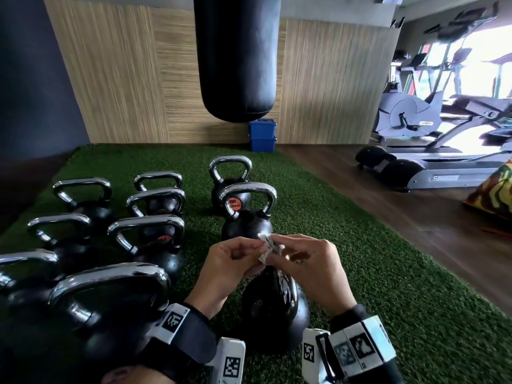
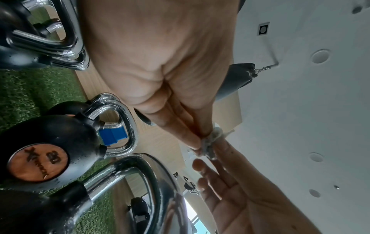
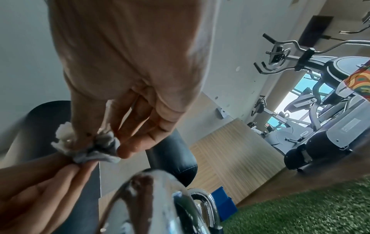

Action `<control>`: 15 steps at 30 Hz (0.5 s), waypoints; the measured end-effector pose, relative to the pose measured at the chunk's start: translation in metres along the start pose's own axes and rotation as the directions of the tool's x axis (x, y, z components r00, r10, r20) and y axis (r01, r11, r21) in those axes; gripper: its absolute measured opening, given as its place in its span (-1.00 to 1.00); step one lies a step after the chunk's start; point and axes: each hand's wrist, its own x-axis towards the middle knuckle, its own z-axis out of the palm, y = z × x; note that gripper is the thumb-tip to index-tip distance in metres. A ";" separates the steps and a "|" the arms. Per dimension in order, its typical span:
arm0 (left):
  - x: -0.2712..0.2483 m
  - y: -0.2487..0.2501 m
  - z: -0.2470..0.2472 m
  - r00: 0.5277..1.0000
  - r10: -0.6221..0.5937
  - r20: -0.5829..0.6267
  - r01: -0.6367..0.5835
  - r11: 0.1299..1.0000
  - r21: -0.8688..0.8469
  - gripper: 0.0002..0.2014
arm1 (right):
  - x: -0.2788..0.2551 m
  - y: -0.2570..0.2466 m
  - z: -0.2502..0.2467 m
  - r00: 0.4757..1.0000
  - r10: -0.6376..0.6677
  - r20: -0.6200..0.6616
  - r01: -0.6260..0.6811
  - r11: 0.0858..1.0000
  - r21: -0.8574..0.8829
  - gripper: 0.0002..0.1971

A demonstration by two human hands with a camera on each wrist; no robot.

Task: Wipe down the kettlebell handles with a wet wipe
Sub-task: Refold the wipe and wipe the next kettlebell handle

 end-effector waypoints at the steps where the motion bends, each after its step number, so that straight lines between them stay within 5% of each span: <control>1: 0.000 0.000 0.000 1.000 -0.004 0.030 0.004 1.000 -0.004 -0.82 | 0.000 0.001 0.000 1.000 0.009 -0.015 -0.009 1.000 0.000 -0.64; 5: -0.001 -0.003 -0.007 0.971 -0.037 0.238 0.032 0.999 0.025 -0.76 | -0.001 0.009 -0.005 0.996 0.067 -0.063 -0.066 0.998 0.013 -0.70; 8: 0.001 -0.015 -0.015 0.967 -0.030 0.253 -0.045 0.957 0.286 -0.58 | -0.003 0.017 -0.010 0.988 0.110 -0.110 -0.108 0.994 0.025 -0.67; 10: 0.000 -0.027 -0.018 0.978 -0.079 0.192 -0.056 0.787 0.614 -0.36 | -0.003 0.026 -0.014 0.975 0.164 -0.151 -0.160 0.986 0.036 -0.68; 12: -0.004 -0.048 -0.018 0.956 -0.197 0.217 -0.102 0.471 0.876 0.06 | -0.004 0.038 -0.018 0.958 0.222 -0.181 -0.217 0.975 0.048 -0.70; 15: -0.012 -0.085 0.004 0.943 -0.318 0.094 -0.026 0.213 0.977 0.58 | -0.005 0.053 -0.023 0.945 0.286 -0.160 -0.278 0.958 0.072 -0.70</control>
